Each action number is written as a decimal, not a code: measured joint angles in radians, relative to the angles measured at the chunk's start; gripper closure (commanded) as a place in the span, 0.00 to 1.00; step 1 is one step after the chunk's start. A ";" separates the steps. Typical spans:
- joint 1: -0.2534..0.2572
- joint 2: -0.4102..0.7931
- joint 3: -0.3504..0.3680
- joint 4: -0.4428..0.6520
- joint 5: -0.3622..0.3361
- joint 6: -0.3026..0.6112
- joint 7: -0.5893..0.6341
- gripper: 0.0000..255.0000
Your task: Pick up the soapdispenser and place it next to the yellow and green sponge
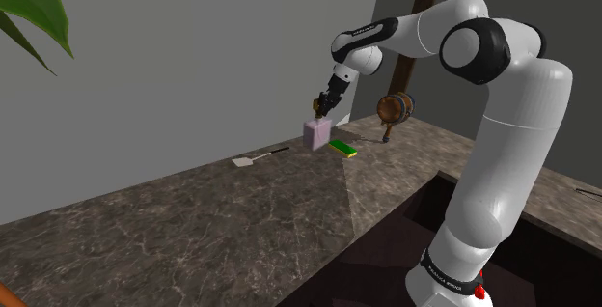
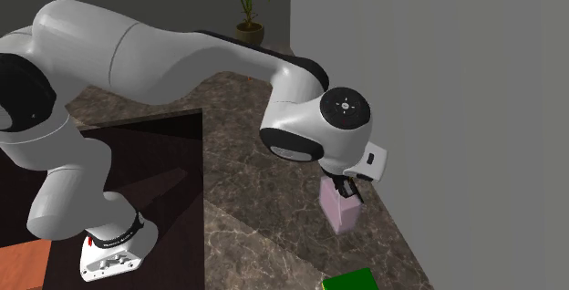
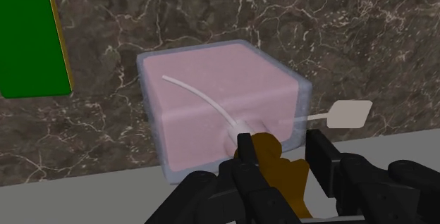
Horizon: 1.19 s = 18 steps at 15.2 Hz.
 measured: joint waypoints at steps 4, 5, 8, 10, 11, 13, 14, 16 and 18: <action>-0.002 0.020 0.002 -0.031 0.019 0.045 -0.026 1.00; -0.002 0.025 0.004 -0.035 0.023 0.054 -0.030 1.00; -0.003 0.043 0.007 -0.053 0.039 0.085 -0.049 1.00; -0.003 0.051 0.010 -0.074 0.051 0.112 -0.063 1.00; -0.003 0.058 0.011 -0.076 0.056 0.119 -0.067 1.00; -0.003 0.062 0.012 -0.076 0.059 0.124 -0.070 1.00; -0.003 0.063 0.012 -0.077 0.059 0.125 -0.071 1.00; -0.004 0.063 0.012 -0.077 0.060 0.125 -0.072 1.00; -0.004 0.063 0.012 -0.077 0.060 0.125 -0.072 0.00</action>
